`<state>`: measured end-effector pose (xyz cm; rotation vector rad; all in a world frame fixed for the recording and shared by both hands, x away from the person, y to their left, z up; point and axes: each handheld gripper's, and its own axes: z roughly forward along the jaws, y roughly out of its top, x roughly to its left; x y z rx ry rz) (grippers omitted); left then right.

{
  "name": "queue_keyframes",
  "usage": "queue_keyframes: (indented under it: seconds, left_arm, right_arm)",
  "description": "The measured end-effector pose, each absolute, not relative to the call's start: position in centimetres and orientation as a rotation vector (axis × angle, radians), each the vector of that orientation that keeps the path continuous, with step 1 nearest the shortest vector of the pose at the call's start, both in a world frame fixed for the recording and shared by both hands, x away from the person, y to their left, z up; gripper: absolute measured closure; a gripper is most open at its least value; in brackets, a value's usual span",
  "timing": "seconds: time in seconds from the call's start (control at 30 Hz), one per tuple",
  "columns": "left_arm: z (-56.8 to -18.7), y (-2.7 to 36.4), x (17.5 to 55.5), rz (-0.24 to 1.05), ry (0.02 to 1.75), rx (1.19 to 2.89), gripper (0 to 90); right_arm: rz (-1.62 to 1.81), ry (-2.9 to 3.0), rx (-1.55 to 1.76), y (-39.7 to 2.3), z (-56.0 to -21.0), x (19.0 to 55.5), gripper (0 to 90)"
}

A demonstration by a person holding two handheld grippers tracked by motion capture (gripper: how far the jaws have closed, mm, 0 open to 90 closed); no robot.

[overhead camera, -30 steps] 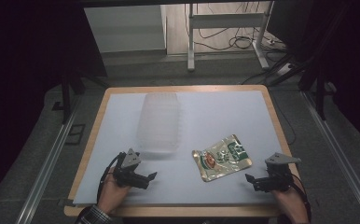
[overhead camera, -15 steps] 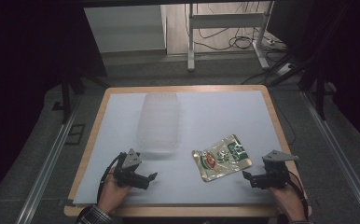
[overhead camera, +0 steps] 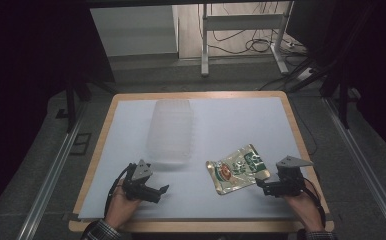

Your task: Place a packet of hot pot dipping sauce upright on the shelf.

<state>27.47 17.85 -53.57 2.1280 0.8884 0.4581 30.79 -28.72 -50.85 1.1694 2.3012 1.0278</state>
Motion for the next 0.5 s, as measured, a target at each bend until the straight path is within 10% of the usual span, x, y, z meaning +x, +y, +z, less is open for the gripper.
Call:
queue_keyframes:
  seconds: [0.5]
  left_arm:
    - [-53.7, 17.7, 27.5, 0.463, 0.88, 2.144, 0.0]
  right_arm:
    - [1.014, 2.313, 1.184, -27.3, -50.7, 32.9, 3.6]
